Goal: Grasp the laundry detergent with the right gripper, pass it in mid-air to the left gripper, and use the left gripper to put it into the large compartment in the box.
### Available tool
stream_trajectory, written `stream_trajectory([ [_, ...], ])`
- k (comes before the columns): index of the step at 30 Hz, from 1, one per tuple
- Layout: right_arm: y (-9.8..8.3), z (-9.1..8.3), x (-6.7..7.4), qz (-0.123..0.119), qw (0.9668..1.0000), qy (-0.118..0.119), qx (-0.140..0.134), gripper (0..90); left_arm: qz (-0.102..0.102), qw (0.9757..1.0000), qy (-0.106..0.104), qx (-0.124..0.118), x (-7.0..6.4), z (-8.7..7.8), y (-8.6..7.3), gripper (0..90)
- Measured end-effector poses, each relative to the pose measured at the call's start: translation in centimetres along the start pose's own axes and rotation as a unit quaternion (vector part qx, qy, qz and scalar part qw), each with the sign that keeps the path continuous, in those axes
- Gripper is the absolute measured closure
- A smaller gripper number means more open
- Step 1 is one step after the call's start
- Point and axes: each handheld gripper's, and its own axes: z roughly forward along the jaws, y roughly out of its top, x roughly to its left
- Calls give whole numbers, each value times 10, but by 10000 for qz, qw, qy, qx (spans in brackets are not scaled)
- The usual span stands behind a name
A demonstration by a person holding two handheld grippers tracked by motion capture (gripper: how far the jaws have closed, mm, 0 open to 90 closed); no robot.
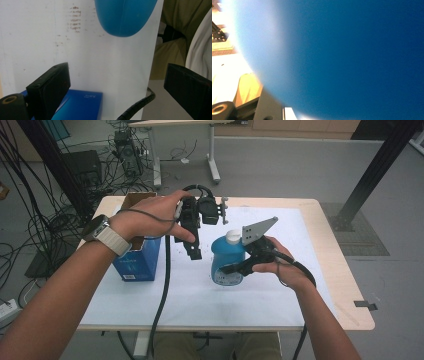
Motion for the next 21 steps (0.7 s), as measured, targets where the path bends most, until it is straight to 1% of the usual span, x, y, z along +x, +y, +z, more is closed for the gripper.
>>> stream_trajectory([
  [5, 3, 7, -2, -23, 10000, 77, 57, 438, 22, 10000, -9, 6, 2, -1, 4, 72],
  [6, 4, 8, -2, 4, 9999, 100, 60, 438, 34, 10000, -14, 4, 2, -1, 5, 72],
  [8, 5, 11, -3, -32, 9999, 118, 66, 438, 47, 10000, -18, 22, 2, -1, 8, 72],
  [11, 5, 17, -4, -27, 9998, 181, 93, 438, 53, 10000, -12, -7, 4, -3, 11, 71],
  [18, 6, 22, -5, -8, 9997, 233, 109, 438, 31, 10000, -61, -7, 6, -6, 18, 63],
  [21, 7, 24, -6, -17, 9996, 250, 110, 438, 58, 10000, -67, -8, 7, -7, 22, 55],
])
